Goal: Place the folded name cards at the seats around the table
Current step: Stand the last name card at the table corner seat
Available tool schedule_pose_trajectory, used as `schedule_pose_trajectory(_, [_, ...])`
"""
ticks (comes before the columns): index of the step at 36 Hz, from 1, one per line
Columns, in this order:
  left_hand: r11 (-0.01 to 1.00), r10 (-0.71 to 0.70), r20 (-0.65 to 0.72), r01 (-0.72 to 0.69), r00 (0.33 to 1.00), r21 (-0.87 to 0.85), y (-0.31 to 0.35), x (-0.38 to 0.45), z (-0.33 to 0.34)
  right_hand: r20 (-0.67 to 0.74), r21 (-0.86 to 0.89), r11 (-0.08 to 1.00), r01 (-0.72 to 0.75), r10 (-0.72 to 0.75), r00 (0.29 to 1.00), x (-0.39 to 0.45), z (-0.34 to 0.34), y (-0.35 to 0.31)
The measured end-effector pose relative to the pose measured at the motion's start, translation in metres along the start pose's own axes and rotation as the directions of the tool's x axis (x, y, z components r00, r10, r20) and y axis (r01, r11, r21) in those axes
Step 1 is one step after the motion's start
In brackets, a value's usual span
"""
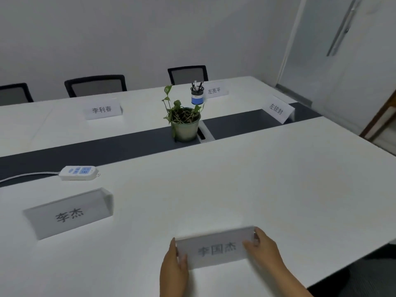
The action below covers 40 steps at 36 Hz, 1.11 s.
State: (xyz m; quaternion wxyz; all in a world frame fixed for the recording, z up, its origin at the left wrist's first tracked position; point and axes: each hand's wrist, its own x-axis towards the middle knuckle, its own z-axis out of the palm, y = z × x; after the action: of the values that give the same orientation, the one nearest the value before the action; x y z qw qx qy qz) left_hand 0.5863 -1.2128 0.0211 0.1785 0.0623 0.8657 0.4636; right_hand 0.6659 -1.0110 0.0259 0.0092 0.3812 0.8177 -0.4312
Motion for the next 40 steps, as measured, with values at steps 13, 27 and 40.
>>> schedule_pose_trajectory(13, [1.0,0.019,-0.252,-0.015,0.967,0.016,0.029,-0.024,0.024,-0.074,0.061,0.981,0.186,-0.182,0.981,0.0,-0.039,0.005])
schedule_pose_trajectory(27, [0.954,0.286,-0.026,-0.287,0.958,-0.087,0.135,-0.027,0.153,-0.444,0.104,0.982,0.157,-0.095,0.891,-0.014,-0.188,0.091])
schedule_pose_trajectory(40, [0.985,0.147,-0.196,-0.162,0.969,-0.06,0.231,0.062,0.328,-0.236,-0.053,0.981,0.186,-0.193,0.952,0.187,-0.316,0.152])
